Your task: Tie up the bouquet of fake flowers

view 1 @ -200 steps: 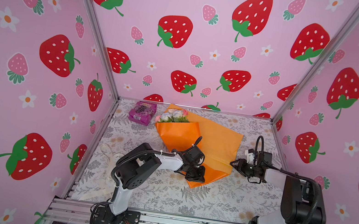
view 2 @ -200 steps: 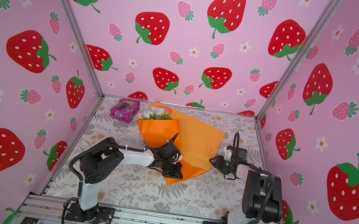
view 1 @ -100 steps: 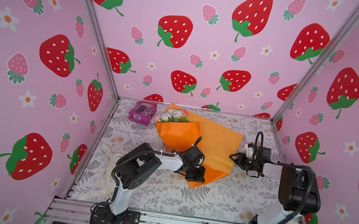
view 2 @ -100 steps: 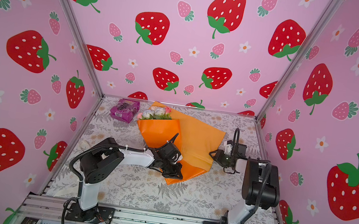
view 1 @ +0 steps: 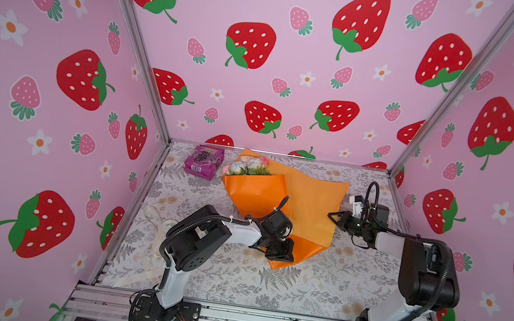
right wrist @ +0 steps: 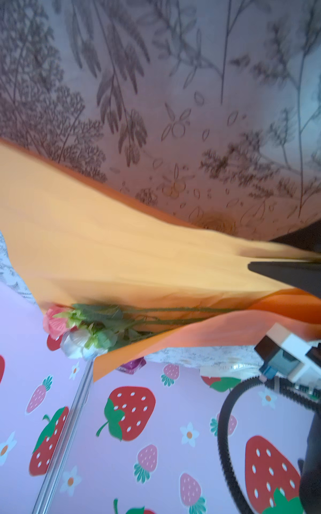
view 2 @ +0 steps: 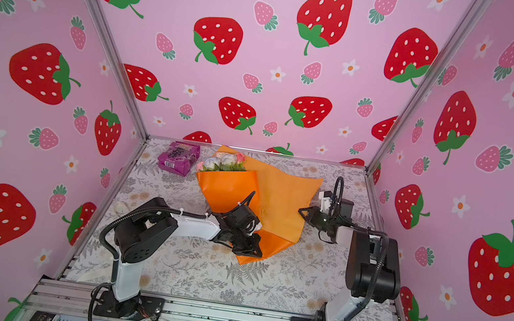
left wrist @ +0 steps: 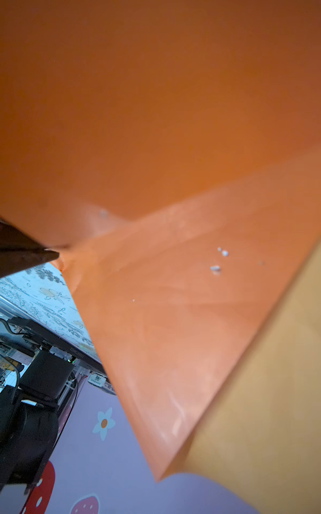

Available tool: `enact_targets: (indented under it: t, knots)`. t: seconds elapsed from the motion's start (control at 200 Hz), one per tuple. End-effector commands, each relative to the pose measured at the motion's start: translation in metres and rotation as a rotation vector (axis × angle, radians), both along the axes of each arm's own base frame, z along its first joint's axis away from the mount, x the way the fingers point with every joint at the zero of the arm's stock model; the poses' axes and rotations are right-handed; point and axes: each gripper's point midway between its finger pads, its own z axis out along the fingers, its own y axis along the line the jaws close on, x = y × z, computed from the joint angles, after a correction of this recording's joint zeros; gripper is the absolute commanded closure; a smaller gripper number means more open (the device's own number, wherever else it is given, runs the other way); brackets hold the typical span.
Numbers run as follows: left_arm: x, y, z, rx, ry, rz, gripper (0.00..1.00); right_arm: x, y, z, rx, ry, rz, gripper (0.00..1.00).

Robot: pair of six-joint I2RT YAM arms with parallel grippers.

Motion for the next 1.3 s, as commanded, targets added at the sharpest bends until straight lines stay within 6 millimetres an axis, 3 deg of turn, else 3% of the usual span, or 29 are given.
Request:
enact_targets:
  t: [0.0, 0.12, 0.285, 0.455, 0.54, 0.615, 0.77, 1.05, 1.296]
  knots:
    - [-0.013, 0.018, -0.025, 0.088, 0.033, 0.012, 0.93, 0.002, 0.014, 0.026, -0.009, -0.064, 0.04, 0.93]
    - [-0.012, 0.017, -0.025, 0.078, 0.02, 0.018, 0.98, 0.001, 0.027, 0.041, -0.056, -0.094, 0.051, 0.94]
    - [-0.011, 0.02, -0.028, 0.074, 0.004, 0.038, 1.0, 0.0, 0.047, 0.063, -0.254, -0.189, 0.043, 0.95]
    - [-0.01, 0.021, -0.03, 0.068, -0.003, 0.049, 1.0, -0.014, 0.082, 0.088, -0.327, -0.278, 0.079, 0.96]
    - [-0.01, 0.021, -0.03, 0.063, -0.007, 0.052, 1.0, -0.022, 0.095, 0.092, -0.413, -0.307, 0.089, 0.95]
    - [-0.01, 0.022, -0.031, 0.064, -0.009, 0.054, 1.0, -0.023, 0.092, 0.09, -0.5, -0.289, 0.053, 0.95]
    - [-0.008, 0.022, -0.03, 0.046, -0.021, 0.072, 1.0, -0.033, 0.113, 0.101, -0.478, -0.334, 0.099, 0.95]
    - [-0.001, 0.018, -0.012, 0.008, -0.062, 0.085, 1.0, -0.051, 0.149, 0.104, -0.492, -0.365, 0.13, 0.95]
    - [0.001, 0.026, 0.035, -0.061, -0.16, 0.114, 0.95, -0.056, 0.162, 0.106, -0.474, -0.364, 0.148, 0.95]
